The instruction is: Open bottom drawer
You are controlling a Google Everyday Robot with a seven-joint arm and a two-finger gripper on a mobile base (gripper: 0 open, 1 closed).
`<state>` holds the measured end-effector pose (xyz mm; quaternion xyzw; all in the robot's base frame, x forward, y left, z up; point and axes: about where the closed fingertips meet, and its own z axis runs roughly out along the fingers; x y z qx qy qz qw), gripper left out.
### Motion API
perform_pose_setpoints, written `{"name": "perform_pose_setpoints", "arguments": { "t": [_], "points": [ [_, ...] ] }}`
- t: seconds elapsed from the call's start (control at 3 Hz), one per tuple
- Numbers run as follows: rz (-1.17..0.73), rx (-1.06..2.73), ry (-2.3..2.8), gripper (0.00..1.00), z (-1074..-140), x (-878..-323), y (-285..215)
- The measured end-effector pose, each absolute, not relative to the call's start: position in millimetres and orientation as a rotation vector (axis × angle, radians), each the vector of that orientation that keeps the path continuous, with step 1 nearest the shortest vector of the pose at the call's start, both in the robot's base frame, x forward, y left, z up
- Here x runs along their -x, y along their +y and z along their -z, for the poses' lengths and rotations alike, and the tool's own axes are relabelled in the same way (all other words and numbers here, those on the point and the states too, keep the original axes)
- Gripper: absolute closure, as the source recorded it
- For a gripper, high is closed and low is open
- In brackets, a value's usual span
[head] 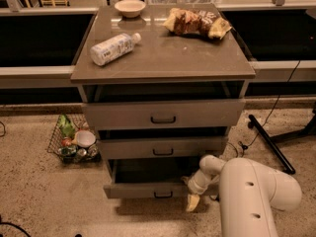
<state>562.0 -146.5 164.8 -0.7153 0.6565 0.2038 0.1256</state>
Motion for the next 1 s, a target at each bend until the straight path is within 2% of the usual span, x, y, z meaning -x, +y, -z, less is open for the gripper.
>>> {"name": "perform_pose_setpoints", "arguments": {
  "t": [1.0],
  "points": [
    [-0.648,2.087,1.873,0.88,-171.7,-544.9,-139.5]
  ]
}}
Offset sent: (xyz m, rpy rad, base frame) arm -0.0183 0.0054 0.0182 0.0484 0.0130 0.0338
